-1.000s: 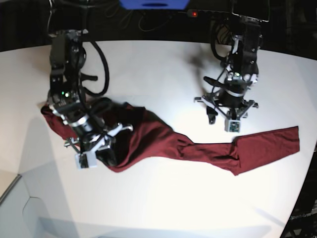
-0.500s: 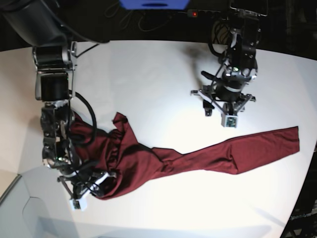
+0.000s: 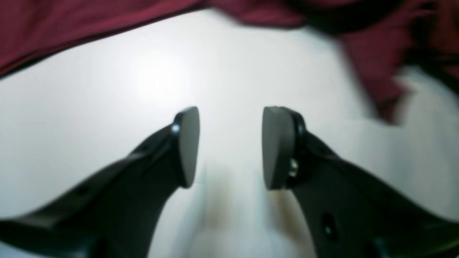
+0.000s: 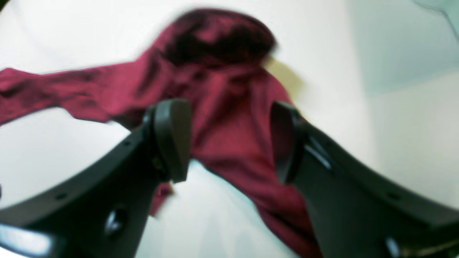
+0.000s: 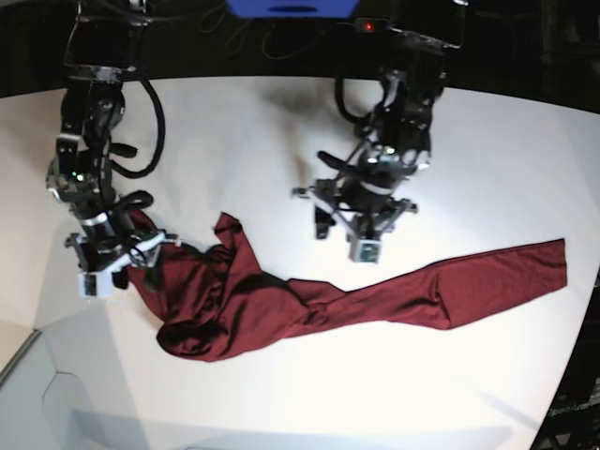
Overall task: Layout the t-shirt on the table in an organized manner, then fold the t-shirt properly
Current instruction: 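Release the left gripper and grasp the shirt fold near the right gripper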
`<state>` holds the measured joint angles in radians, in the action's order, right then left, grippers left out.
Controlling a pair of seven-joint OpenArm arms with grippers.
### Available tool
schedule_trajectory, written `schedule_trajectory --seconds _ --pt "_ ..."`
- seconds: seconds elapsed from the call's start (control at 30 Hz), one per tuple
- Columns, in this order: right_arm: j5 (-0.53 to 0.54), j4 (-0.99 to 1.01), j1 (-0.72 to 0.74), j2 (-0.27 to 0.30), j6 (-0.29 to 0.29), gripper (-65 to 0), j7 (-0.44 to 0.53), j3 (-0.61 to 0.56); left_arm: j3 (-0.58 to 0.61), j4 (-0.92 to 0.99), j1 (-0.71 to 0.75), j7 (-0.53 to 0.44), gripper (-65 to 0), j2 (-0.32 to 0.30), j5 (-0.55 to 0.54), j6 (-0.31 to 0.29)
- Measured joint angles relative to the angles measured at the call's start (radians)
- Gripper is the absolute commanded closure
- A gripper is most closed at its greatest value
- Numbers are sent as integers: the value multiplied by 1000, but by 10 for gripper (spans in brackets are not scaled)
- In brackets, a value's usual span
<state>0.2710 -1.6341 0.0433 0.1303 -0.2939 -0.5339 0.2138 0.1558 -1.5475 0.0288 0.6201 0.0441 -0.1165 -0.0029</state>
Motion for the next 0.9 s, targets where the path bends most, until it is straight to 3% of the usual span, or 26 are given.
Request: schedule_trajectory --seconds 0.23,0.43,0.57,0.7,0.9 --pt "-2 -80 -174 4 -1 -351 -5 72 132 209 -82 8 -281 112 -9 -8" --pt "-2 -107 -235 10 2 -350 8 101 128 359 -157 -134 -281 93 -2 10" --pt "-1 -107 -277 5 0 -350 2 99 223 464 -195 -244 -281 99 -7 6" --pt "-2 -107 -285 6 0 -349 12 99 283 479 -206 -250 -281 103 -18 4" --pt "-2 -107 -321 6 0 -349 6 112 299 463 -210 -259 -280 101 -163 3"
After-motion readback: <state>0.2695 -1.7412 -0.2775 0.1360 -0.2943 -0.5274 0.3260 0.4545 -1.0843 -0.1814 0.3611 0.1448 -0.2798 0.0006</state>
